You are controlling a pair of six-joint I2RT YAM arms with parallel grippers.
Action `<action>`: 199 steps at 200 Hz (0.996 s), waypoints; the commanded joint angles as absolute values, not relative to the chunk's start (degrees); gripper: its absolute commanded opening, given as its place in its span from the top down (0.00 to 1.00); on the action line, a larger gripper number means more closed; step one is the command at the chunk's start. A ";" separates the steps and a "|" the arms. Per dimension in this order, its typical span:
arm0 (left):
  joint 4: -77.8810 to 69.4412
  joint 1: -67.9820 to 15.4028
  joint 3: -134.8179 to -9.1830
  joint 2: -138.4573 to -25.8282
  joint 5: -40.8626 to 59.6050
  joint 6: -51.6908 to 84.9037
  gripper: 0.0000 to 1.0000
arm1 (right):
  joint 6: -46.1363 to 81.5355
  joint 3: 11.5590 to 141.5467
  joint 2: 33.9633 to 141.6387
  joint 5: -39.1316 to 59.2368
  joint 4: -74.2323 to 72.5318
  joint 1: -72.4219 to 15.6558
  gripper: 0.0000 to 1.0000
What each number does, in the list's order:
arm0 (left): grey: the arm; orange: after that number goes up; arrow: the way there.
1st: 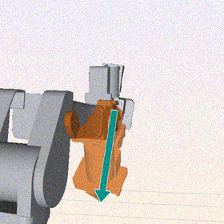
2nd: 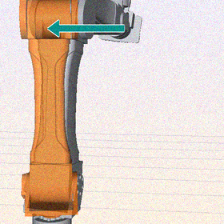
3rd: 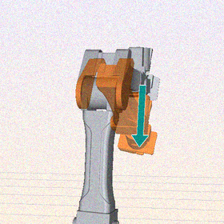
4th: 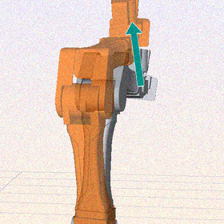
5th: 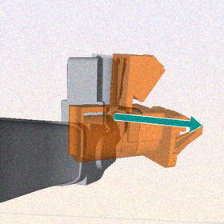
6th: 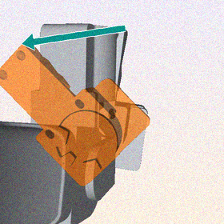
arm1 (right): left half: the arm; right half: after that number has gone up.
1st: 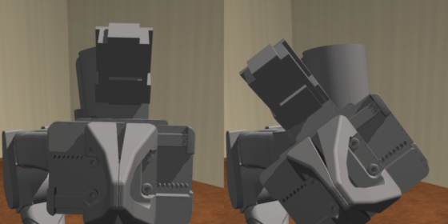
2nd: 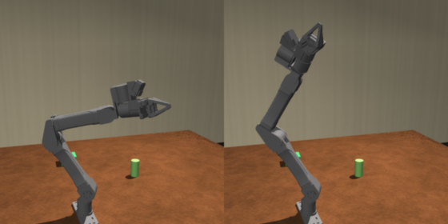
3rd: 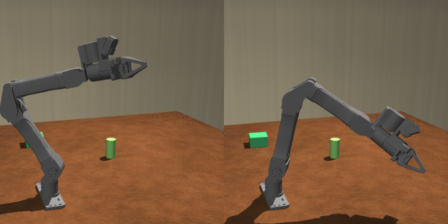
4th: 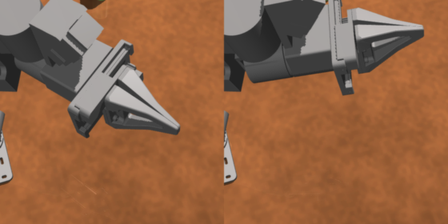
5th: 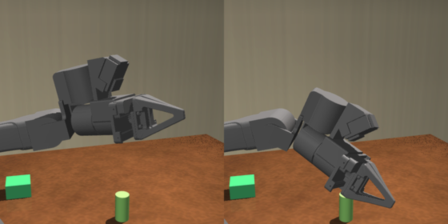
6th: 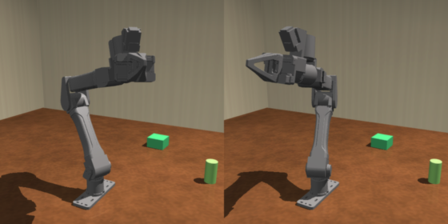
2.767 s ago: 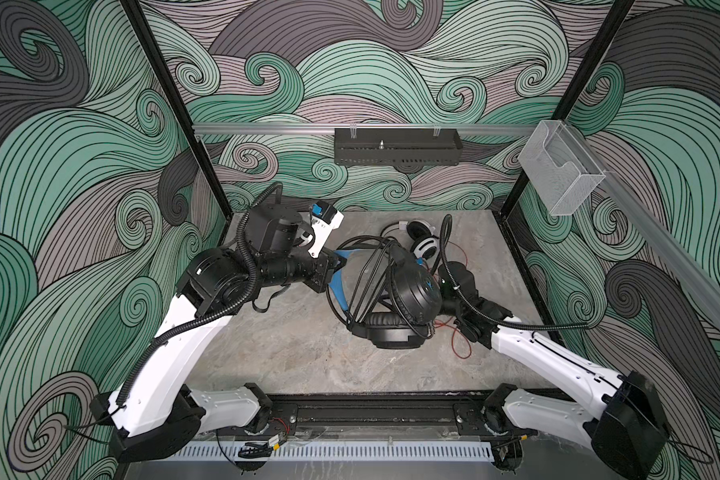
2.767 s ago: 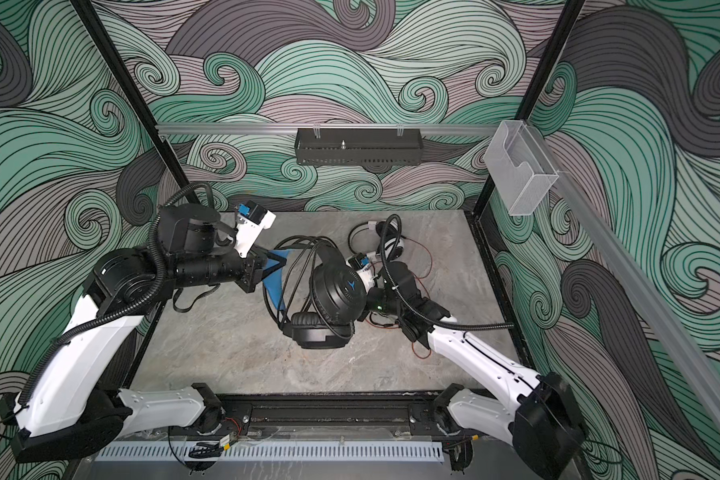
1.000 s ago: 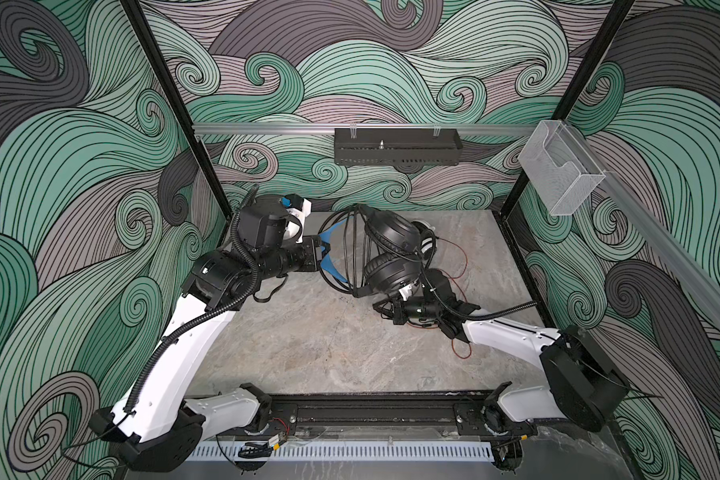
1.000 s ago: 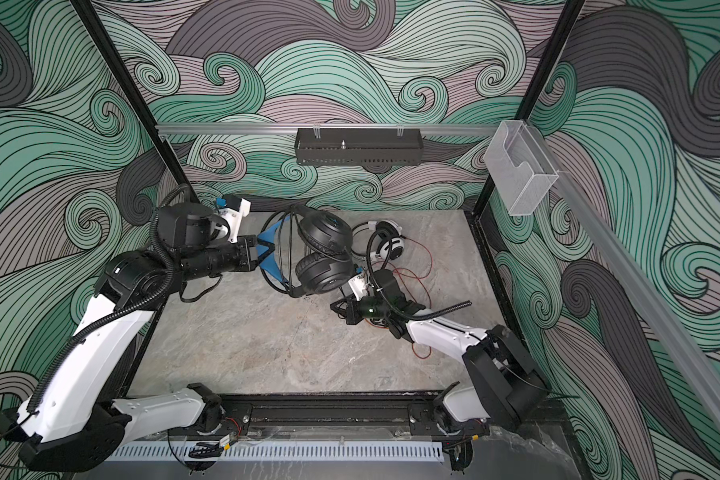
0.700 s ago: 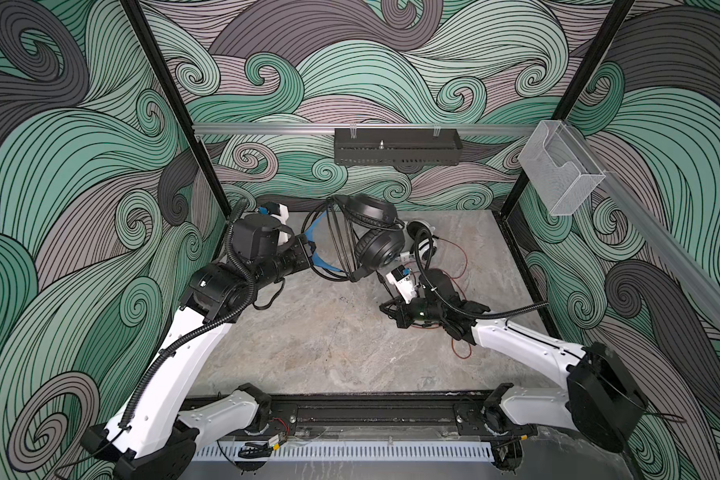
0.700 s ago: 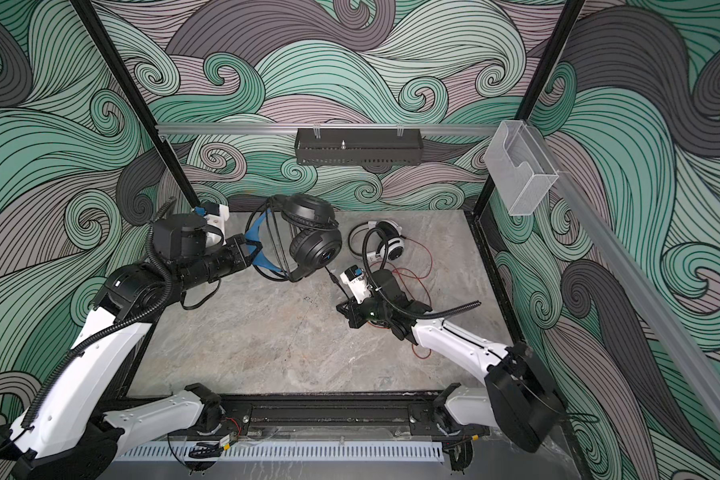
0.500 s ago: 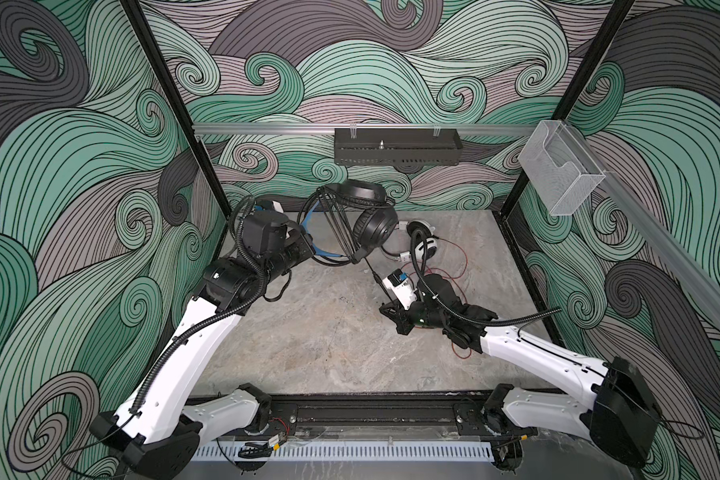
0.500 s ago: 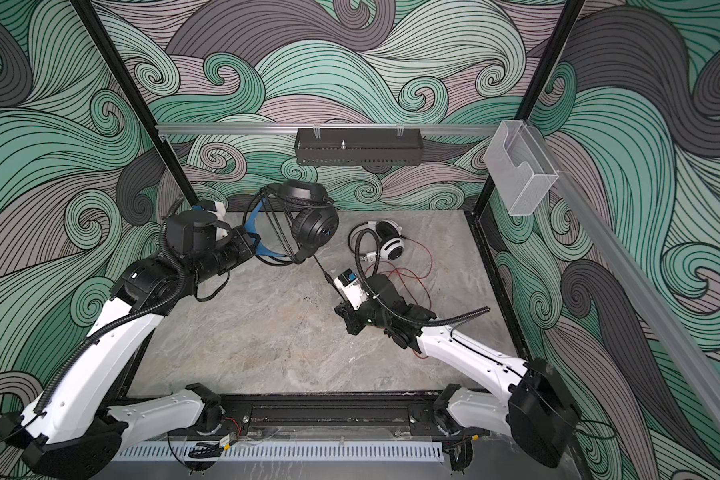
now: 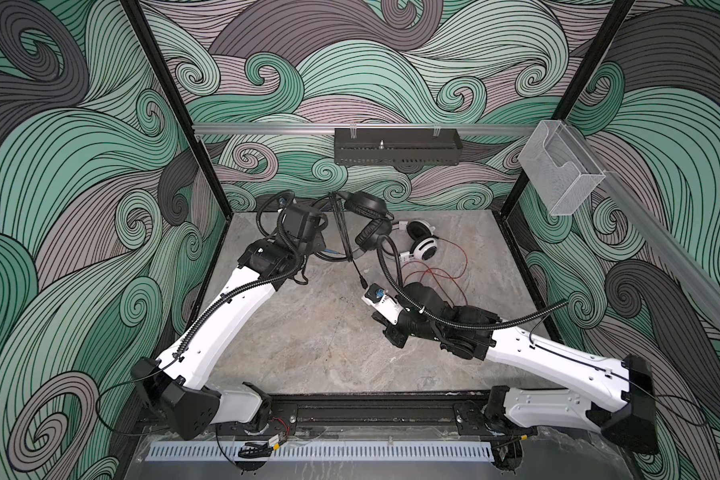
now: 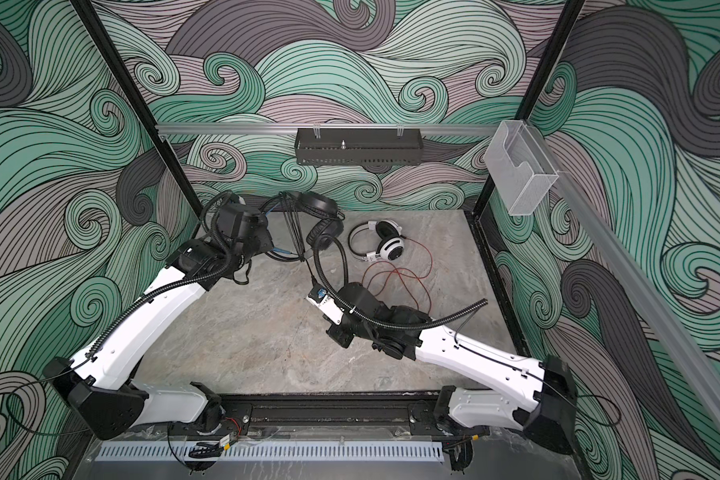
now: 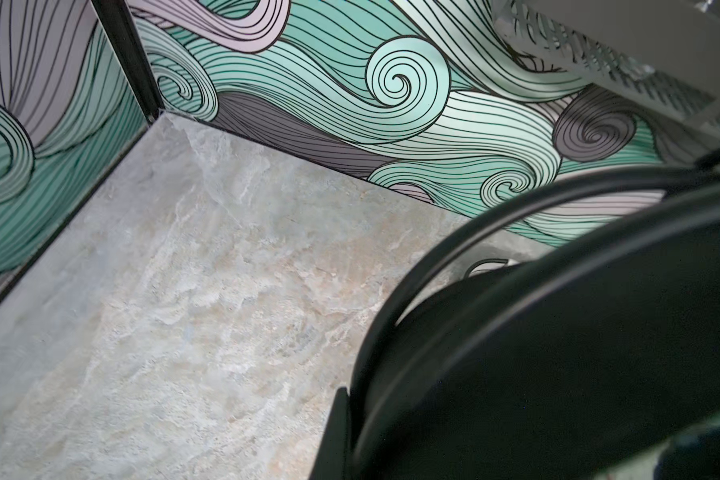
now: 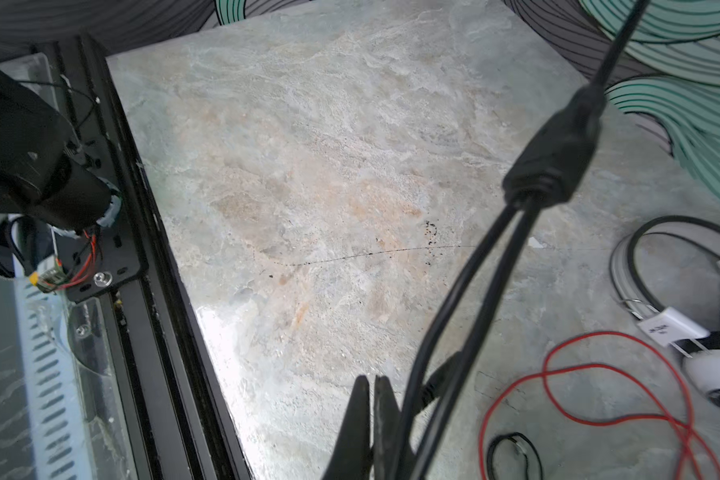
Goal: Wrap the headphones
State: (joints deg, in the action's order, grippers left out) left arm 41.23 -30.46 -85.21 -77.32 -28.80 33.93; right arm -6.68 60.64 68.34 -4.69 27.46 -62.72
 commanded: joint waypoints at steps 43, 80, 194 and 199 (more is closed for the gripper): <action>39.84 -35.43 -83.47 -77.47 -34.53 17.54 1.00 | -15.67 80.25 72.03 -11.35 46.66 -68.22 1.00; 51.10 -37.76 -82.19 -77.12 -25.06 11.66 1.00 | -21.92 92.70 78.84 -19.09 55.96 -71.69 1.00; 60.44 -44.20 -78.59 -74.67 -11.55 3.28 1.00 | -39.32 96.19 82.98 -40.93 52.27 -75.76 1.00; 60.60 -44.36 -78.66 -74.62 -11.02 2.81 1.00 | -40.64 95.48 82.68 -42.29 51.20 -75.76 1.00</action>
